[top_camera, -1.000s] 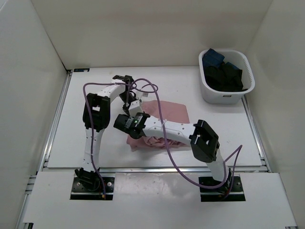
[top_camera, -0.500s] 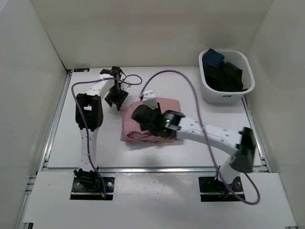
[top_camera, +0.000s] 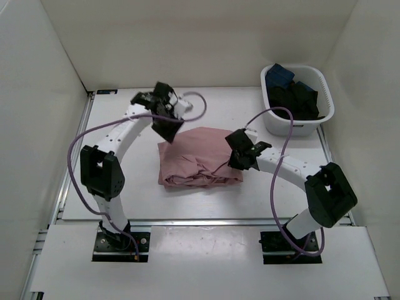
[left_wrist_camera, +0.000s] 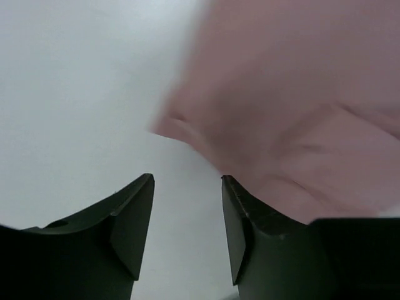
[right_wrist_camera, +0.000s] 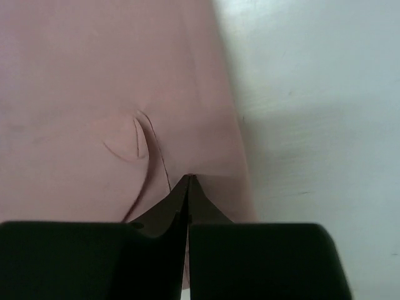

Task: Fold and stack the trousers
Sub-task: Fold the trousers

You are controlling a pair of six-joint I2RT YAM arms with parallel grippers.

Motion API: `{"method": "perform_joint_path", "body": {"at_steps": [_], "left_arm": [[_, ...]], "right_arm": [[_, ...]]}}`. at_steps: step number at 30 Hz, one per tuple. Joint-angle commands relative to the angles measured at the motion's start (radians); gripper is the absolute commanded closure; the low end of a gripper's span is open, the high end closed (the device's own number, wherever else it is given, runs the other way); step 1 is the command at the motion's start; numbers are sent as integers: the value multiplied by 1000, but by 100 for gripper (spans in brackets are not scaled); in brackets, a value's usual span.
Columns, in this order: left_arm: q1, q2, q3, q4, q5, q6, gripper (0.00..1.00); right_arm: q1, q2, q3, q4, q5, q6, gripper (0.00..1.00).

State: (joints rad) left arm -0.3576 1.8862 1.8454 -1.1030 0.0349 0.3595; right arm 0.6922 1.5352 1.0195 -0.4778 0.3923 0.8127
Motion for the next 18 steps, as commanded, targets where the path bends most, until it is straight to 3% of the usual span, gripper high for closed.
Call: {"method": "perform_joint_path", "body": {"at_steps": [1,2,7,9,18], "left_arm": [[-53,-47,-255,-98,301,8,44],[-67,-47,-387,-56,310,9,45],[-104,-84,-621,113,217,-11,45],[-104,-84,-653,159,143,-21,44],[-113,-163,-595,186,89,-11,32]], "right_arm": [[-17,-49,-105,142,-173,100,100],[-17,-49,-126,154,-187,127,100],[-54,-38,-208,173,-187,184,100],[-65,-29,-229,186,-196,194,100],[-65,-131,-222,105,-187,184,100]]}}
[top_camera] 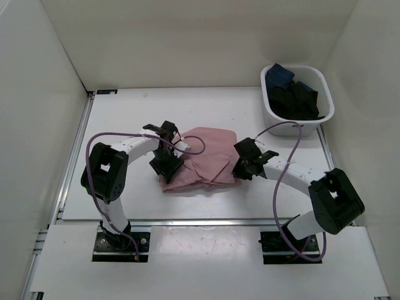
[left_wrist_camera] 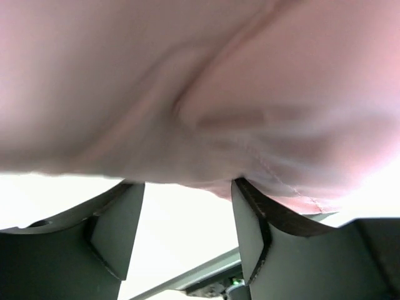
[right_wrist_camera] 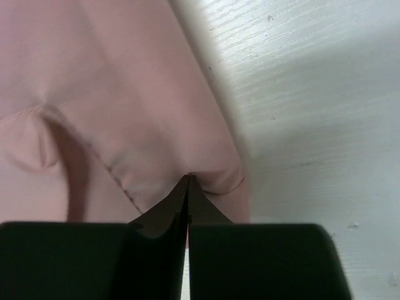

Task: Fold and stack the trousers
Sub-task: Fold the trousers

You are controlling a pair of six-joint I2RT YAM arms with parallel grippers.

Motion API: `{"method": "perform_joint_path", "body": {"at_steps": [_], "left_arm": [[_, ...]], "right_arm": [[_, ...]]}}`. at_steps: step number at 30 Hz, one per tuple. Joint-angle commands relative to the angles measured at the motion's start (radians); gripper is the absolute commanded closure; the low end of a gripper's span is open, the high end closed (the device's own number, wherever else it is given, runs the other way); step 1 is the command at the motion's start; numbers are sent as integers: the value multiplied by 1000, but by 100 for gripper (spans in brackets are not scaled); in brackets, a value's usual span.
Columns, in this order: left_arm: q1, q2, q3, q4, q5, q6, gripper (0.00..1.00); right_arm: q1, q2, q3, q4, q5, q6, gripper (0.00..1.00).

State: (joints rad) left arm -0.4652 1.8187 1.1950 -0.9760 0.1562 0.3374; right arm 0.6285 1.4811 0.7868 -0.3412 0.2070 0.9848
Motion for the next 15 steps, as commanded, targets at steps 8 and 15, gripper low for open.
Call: {"method": "perform_joint_path", "body": {"at_steps": [8,15], "left_arm": [[68,-456,163,6,-89,55,22],[392,-715,13,48,-366,-66,3]], "right_arm": [[-94,-326,268,-519,124,-211,1],[-256,-435,498,-843,221,-350,1]]}}
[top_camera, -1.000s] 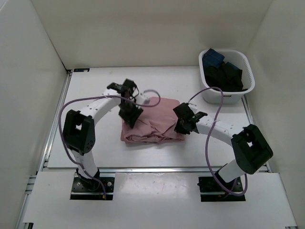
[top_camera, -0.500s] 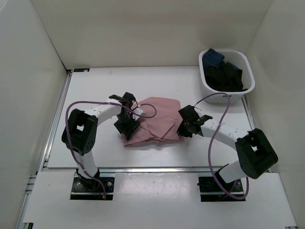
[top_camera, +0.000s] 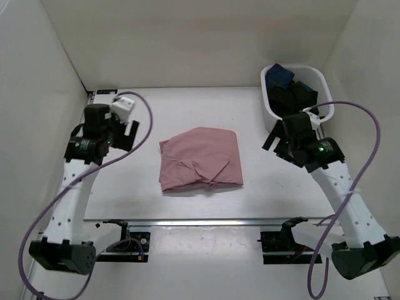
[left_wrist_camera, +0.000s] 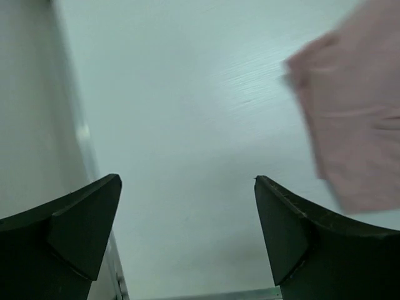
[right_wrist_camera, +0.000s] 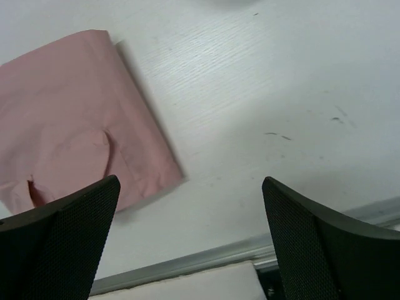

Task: Fold and stack the trousers
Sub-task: Fold the trousers

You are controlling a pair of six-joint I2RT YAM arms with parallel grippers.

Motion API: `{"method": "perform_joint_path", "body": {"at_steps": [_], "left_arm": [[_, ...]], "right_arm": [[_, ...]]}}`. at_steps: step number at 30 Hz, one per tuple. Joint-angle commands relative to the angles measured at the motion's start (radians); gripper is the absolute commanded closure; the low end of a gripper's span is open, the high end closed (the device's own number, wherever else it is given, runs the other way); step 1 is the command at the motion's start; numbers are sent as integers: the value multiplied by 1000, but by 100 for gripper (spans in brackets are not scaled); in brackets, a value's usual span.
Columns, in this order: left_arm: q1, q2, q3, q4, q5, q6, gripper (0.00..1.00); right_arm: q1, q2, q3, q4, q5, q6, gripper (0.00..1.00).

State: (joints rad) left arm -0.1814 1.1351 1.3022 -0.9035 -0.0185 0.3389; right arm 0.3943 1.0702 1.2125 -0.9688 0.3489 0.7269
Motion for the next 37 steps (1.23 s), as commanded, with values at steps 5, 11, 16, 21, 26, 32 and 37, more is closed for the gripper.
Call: {"method": "perform_joint_path", "body": {"at_steps": [5,11,16,21,26,32,37], "left_arm": [[453,-138,-191,-37,-174,-161,0],[574,-175,-205,-57,-109,-173,0],[594,-175,-184,-69,-94,-173,0],[605,-184,-184,-69,-47,-173,0],[605,-184,-184,-78,-47,-173,0],[605,-184,-175,-78,-14,-164,0],[605,-175,-175,-87,-5,-164,0]], "right_arm": [[-31,-29,202,-284,150,-112,1],[-31,20,334,-318,242,-169,1],[-31,20,325,-329,242,-170,1],[-31,-25,294,-320,251,-170,1],[-31,-35,265,-320,251,-149,1],[-31,-35,246,-311,251,-149,1],[-31,-53,219,-289,242,-139,1]]}}
